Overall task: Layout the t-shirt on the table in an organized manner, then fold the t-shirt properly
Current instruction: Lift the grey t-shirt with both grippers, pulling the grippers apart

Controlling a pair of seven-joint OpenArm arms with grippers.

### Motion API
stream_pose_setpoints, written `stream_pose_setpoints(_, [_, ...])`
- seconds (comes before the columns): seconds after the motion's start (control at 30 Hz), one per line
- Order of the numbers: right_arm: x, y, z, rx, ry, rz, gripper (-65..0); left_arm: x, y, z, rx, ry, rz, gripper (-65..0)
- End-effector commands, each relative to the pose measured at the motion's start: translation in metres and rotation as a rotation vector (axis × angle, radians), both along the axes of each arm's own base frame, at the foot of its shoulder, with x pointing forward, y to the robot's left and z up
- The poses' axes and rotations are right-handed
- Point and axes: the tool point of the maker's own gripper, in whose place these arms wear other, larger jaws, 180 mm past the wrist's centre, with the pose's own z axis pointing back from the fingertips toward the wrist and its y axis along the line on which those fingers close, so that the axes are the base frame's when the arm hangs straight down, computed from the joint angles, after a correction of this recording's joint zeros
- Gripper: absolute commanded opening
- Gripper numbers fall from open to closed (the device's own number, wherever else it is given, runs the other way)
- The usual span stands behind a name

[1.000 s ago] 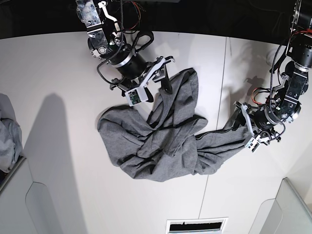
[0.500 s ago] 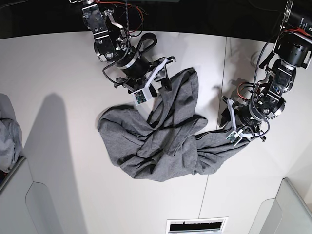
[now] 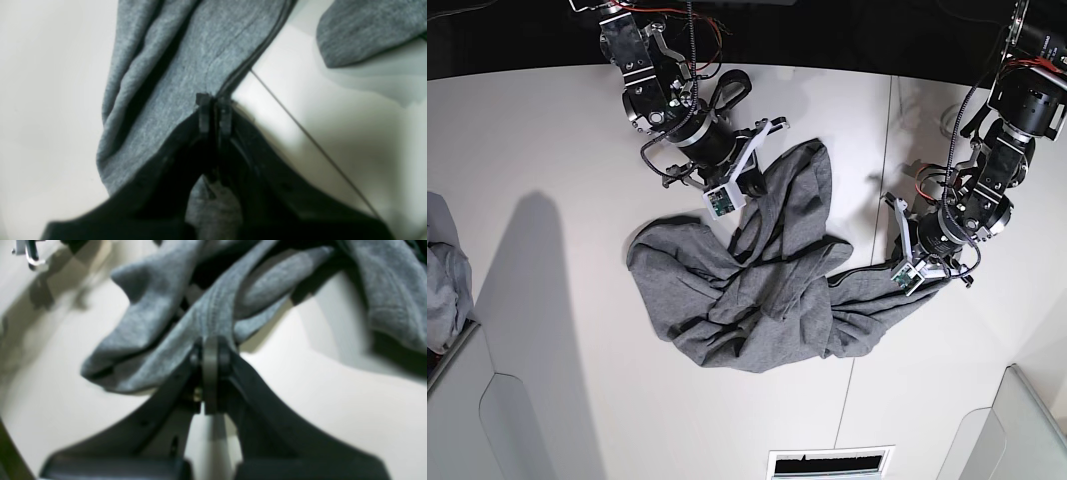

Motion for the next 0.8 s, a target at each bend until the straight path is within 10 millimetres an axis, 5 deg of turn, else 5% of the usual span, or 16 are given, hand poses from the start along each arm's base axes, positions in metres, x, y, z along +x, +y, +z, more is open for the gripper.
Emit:
stream_pose_setpoints(0.0, [0.012, 0.004, 0.014, 0.02, -0.053, -0.001, -65.0, 0.013, 0.008, 0.014, 0.012, -0.04, 0.009, -65.0])
stream_pose_setpoints(0.3, [0.041, -0.021, 0.055, -0.01, -0.188, -0.037, -65.0, 0.042, 0.048, 0.084, 0.14, -0.231, 0.063, -65.0])
stream_pose_setpoints(0.63, [0.067, -0.139, 0.077, -0.137, -0.23, -0.171, -65.0, 0.044, 0.08, 0.155, 0.232, -0.341, 0.008, -65.0])
stream_pose_setpoints(0.77, [0.055, -0.121, 0.087, 0.048, -0.19, -0.063, -65.0, 0.038, 0.07, 0.152, 0.214, -0.305, -0.025, -65.0])
